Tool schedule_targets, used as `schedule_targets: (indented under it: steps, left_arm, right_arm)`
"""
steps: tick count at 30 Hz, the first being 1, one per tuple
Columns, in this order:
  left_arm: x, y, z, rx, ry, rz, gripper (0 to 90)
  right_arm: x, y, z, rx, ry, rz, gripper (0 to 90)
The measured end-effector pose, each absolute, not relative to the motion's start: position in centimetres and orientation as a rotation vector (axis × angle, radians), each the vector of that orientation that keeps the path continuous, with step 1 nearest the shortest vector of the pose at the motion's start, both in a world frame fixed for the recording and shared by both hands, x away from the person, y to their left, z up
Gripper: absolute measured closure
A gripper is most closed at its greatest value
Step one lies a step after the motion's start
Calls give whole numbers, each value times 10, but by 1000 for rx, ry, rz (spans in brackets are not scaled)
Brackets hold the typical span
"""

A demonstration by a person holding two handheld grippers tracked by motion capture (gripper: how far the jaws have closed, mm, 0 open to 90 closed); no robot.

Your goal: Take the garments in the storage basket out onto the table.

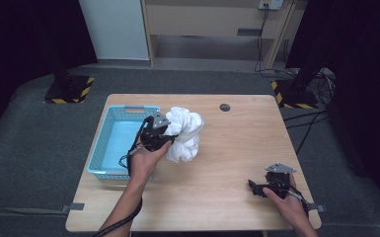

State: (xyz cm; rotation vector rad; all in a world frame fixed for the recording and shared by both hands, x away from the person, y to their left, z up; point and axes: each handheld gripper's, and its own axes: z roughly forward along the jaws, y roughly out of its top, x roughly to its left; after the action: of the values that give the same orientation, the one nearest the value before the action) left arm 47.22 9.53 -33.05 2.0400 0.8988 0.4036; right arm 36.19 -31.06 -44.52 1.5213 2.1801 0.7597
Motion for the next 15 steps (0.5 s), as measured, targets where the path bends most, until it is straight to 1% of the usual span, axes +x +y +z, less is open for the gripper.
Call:
schedule_targets:
  steps: [15]
  left_arm:
    - [480,83,-337,2062,893,395,682]
  right_arm:
    - [362,-311,-445,1520,2182,762,3]
